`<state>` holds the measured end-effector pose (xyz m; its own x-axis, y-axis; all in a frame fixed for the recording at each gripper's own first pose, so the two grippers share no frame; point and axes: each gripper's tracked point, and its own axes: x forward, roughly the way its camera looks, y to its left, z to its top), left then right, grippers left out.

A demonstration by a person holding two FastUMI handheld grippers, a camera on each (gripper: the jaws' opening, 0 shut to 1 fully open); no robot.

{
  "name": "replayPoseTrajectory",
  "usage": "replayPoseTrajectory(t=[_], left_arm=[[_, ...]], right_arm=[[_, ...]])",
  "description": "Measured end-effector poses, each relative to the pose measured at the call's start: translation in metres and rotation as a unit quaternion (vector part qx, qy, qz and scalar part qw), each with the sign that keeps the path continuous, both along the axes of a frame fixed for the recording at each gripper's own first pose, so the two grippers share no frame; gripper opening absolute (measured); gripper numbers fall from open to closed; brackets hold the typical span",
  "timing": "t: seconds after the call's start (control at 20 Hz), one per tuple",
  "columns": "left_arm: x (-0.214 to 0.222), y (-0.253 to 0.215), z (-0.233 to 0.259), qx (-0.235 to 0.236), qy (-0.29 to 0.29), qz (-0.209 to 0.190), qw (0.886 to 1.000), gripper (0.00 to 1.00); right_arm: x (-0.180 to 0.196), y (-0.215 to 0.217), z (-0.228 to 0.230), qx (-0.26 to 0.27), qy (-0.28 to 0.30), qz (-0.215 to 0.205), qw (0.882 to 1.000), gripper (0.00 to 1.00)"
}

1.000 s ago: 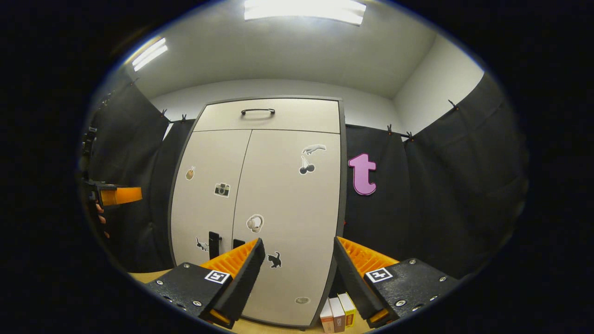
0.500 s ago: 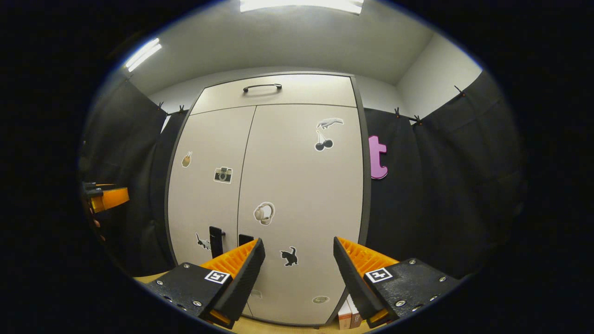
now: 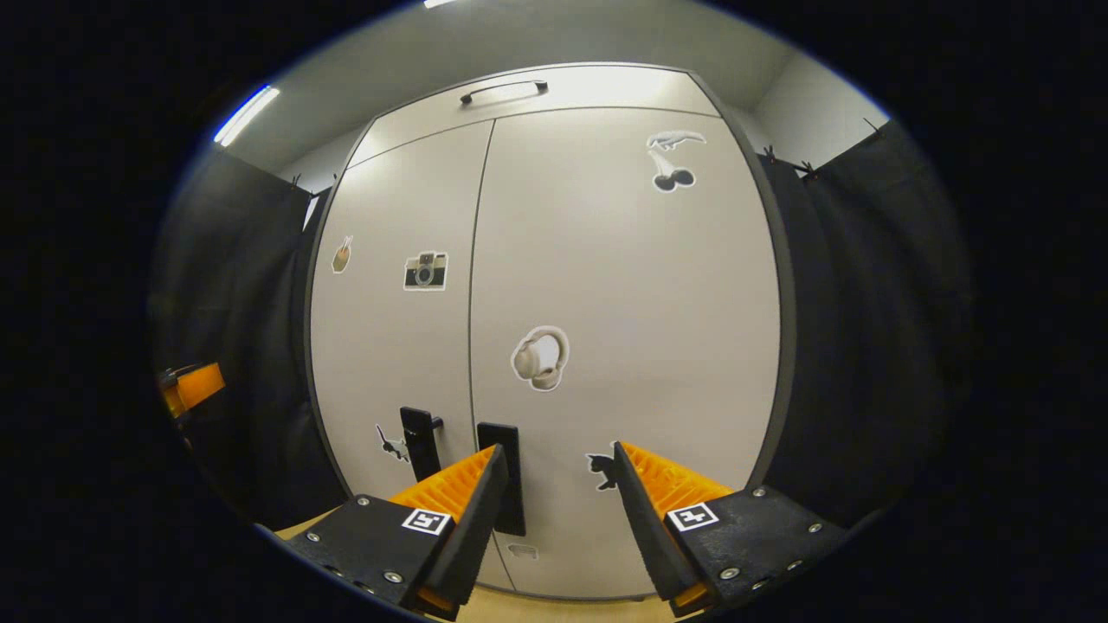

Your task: Open the right door of the double-door shoe cabinet with the right hand, and open the left door with the left hand.

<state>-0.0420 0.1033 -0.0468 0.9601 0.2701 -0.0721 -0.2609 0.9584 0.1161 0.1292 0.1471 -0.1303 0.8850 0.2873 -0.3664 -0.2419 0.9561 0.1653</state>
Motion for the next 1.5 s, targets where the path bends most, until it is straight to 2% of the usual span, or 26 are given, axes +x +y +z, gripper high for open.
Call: replayPoseTrajectory(t=[0.15, 0.2, 0.3, 0.45, 0.55, 0.6, 0.7, 0.8, 0.9, 1.0, 1.2, 1.4, 1.5], left_arm=[[0.002, 0.019, -0.006, 0.008, 0.007, 0.016, 1.000, 0.96], [0.000, 0.025, -0.010, 0.011, 0.012, 0.021, 1.000, 0.96], [0.004, 0.030, -0.015, 0.003, 0.018, 0.020, 1.000, 0.96], [0.006, 0.033, -0.020, -0.005, 0.022, 0.018, 1.000, 0.96], [0.007, 0.035, -0.021, -0.004, 0.022, 0.015, 1.000, 0.96], [0.009, 0.034, -0.022, -0.003, 0.023, 0.012, 1.000, 0.96], [0.007, 0.035, -0.023, 0.002, 0.026, 0.013, 1.000, 0.96], [0.005, 0.034, -0.027, -0.002, 0.029, 0.010, 1.000, 0.98], [0.004, 0.033, -0.034, -0.013, 0.039, 0.006, 0.999, 0.94], [0.003, 0.031, -0.039, -0.021, 0.048, 0.004, 0.999, 0.96], [-0.001, 0.021, -0.033, -0.018, 0.049, -0.001, 0.999, 0.98], [-0.010, 0.004, -0.024, -0.005, 0.046, -0.017, 0.999, 0.98], [-0.017, 0.009, -0.017, 0.003, 0.041, -0.008, 0.999, 0.94]], right_arm=[[0.010, 0.013, -0.030, -0.001, 0.017, -0.018, 1.000, 0.69], [0.007, 0.023, -0.032, 0.014, 0.023, -0.004, 1.000, 0.63], [0.011, 0.034, -0.037, 0.014, 0.028, -0.004, 1.000, 0.59], [0.017, 0.035, -0.045, -0.004, 0.031, -0.018, 0.999, 0.58], [0.020, 0.040, -0.049, 0.014, 0.040, -0.023, 0.999, 0.55], [0.023, 0.043, -0.053, 0.024, 0.044, -0.026, 0.998, 0.47], [0.024, 0.045, -0.058, 0.032, 0.051, -0.042, 0.997, 0.36], [0.026, 0.044, -0.058, 0.013, 0.046, -0.057, 0.997, 0.35], [0.026, 0.043, -0.059, -0.009, 0.044, -0.071, 0.996, 0.35], [0.026, 0.043, -0.060, -0.010, 0.052, -0.082, 0.995, 0.30], [0.021, 0.042, -0.060, 0.003, 0.068, -0.087, 0.994, 0.21], [0.010, 0.039, -0.055, 0.004, 0.066, -0.079, 0.995, 0.20], [0.001, 0.036, -0.053, 0.007, 0.070, -0.070, 0.995, 0.20]])
